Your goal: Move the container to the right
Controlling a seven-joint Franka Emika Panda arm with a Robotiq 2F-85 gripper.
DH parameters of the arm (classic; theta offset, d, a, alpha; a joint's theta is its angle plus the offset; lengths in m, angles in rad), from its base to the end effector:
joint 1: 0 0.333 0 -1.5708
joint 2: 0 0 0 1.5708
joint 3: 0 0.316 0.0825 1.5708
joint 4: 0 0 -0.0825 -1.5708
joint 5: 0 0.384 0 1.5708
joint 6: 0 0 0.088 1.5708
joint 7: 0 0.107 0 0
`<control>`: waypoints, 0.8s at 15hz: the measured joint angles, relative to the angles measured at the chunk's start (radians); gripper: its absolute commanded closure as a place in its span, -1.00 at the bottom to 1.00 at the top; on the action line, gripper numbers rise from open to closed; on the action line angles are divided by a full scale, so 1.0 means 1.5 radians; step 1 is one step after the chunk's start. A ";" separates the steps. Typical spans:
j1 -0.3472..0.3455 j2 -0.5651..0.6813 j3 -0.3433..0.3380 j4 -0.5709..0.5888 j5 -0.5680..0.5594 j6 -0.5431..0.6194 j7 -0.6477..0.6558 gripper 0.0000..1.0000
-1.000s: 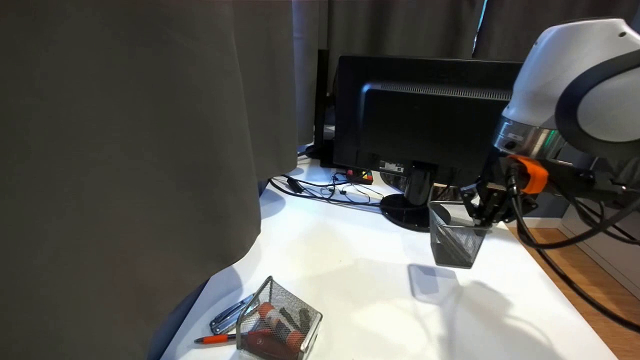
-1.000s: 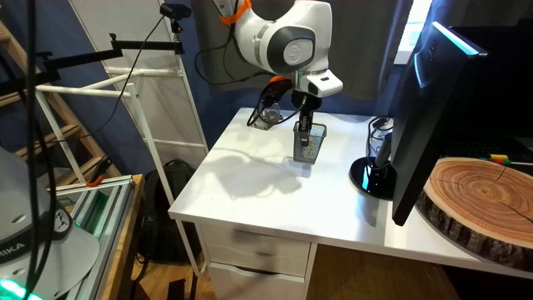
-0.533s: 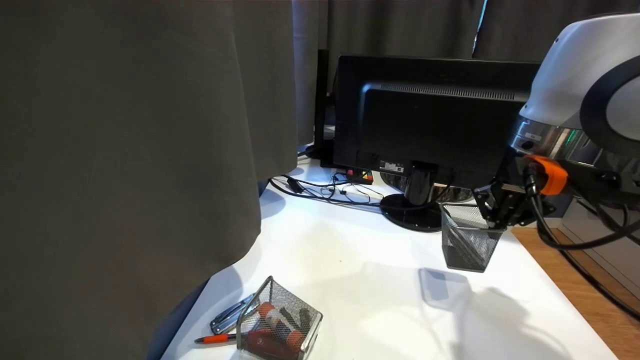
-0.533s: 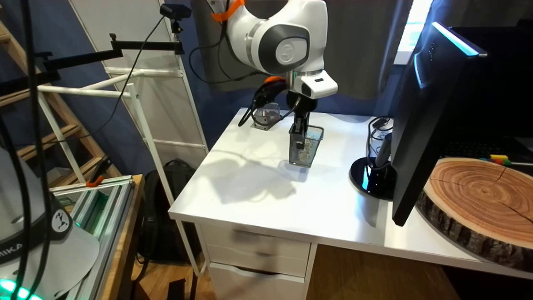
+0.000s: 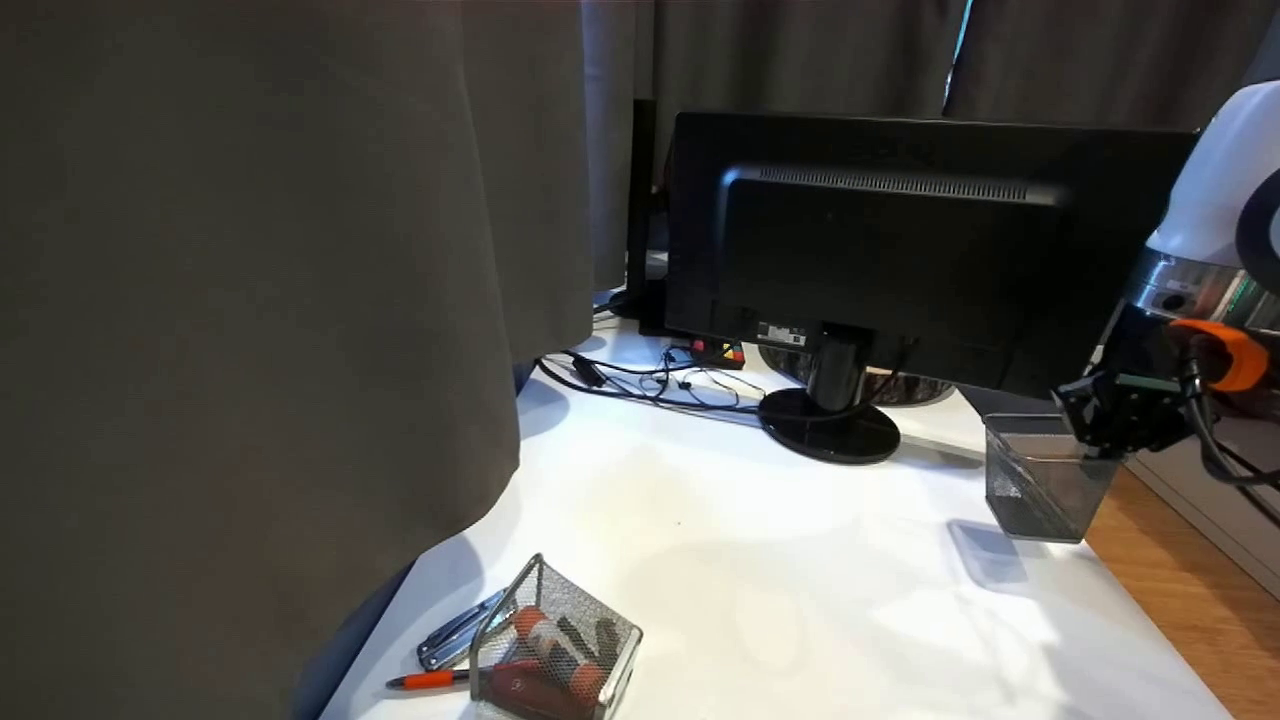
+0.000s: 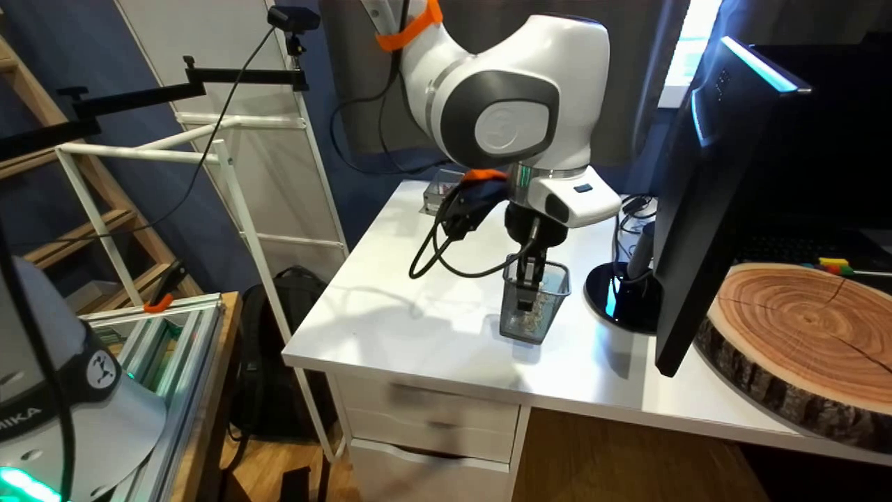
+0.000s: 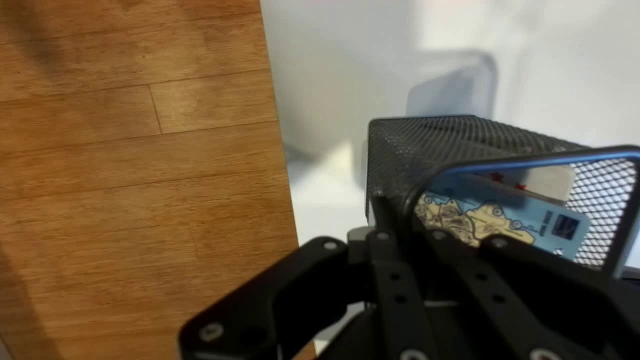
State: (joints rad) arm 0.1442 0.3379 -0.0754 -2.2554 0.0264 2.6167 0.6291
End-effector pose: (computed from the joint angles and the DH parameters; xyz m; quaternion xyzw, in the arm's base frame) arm 0.5425 0.0361 0.2147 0.9584 -0.2852 0.0135 0.0012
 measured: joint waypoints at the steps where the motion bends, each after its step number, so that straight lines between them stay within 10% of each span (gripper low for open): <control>1: 0.003 0.001 0.001 0.001 0.000 0.000 0.001 0.90; 12: -0.004 0.007 -0.024 -0.040 0.006 0.146 -0.045 0.98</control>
State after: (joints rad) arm 0.1389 0.3485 -0.1114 -2.3147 0.0358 2.8361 0.5613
